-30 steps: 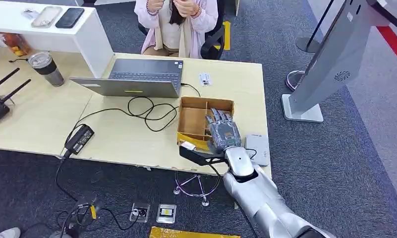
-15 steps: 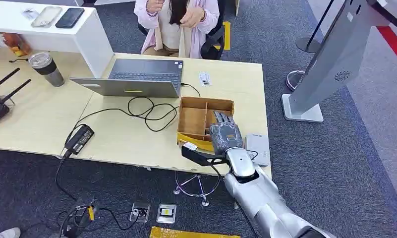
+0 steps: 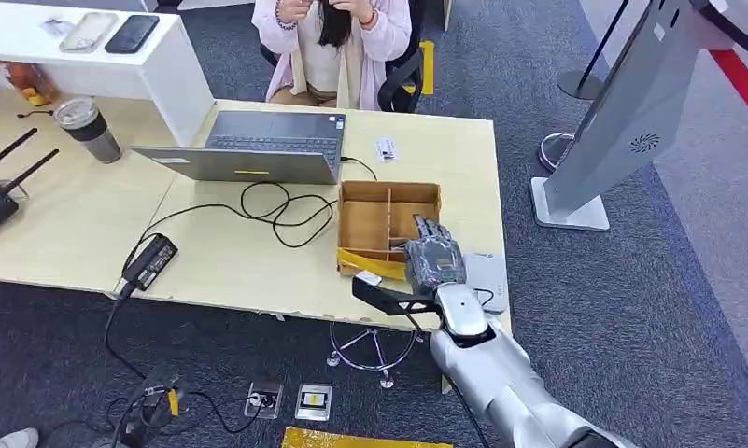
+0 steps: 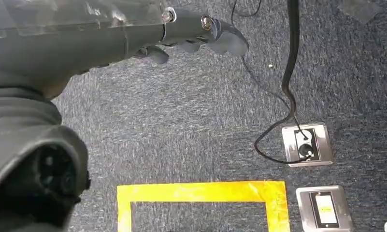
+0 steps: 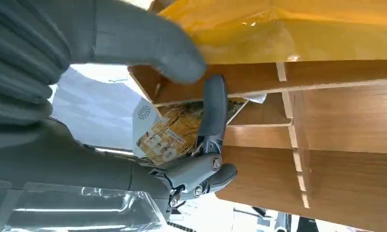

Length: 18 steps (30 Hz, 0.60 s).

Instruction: Pass the card to the sensor for recognition and then transmit it.

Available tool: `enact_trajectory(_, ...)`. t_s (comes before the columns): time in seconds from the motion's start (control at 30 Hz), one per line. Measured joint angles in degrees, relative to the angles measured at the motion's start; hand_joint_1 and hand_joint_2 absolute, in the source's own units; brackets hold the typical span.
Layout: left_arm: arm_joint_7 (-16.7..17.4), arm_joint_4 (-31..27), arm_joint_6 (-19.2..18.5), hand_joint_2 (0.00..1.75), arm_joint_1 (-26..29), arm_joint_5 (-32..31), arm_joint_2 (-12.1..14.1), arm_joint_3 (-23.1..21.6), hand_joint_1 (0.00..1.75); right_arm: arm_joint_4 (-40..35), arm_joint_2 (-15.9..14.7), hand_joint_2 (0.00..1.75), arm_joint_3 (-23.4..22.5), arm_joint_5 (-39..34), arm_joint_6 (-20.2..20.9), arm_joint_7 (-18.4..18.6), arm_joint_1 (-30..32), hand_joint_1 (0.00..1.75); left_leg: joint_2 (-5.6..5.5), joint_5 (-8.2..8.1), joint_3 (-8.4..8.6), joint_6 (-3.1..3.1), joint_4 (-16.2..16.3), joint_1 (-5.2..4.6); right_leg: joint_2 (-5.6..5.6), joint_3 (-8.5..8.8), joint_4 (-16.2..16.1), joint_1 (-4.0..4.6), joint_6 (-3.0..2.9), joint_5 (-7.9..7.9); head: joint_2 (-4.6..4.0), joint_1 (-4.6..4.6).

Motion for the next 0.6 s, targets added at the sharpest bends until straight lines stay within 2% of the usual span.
enact_trajectory(0.03,0.0,0.0,0.0,0.00,0.0,0.0,0.0,0.0,0.00,0.1,0.0,1.75,0.0,-0.3,-0.5,-0.3,0.0,0.00,0.01,0.00,0.00,0.00,0.0,0.00,0.01,0.00,0.0,0.00,0.00,0.00,0.00,-0.02)
enact_trajectory(0.07,0.0,0.0,0.0,0.00,0.0,0.0,0.0,0.1,0.00,0.2,-0.1,0.00,0.0,-0.4,-0.7,-0.4,0.0,0.00,0.01,0.00,0.00,0.00,0.0,0.00,0.03,0.00,0.0,0.00,0.00,0.00,0.00,-0.02)
enact_trajectory(0.6,0.0,0.3,-1.2,0.00,-0.3,-3.1,0.0,2.3,0.00,0.2,-1.1,0.00,0.0,-1.4,-3.8,-2.5,-1.1,0.00,0.01,0.00,0.00,0.00,0.0,0.00,0.12,0.00,0.0,0.00,0.00,0.00,0.00,-0.02)
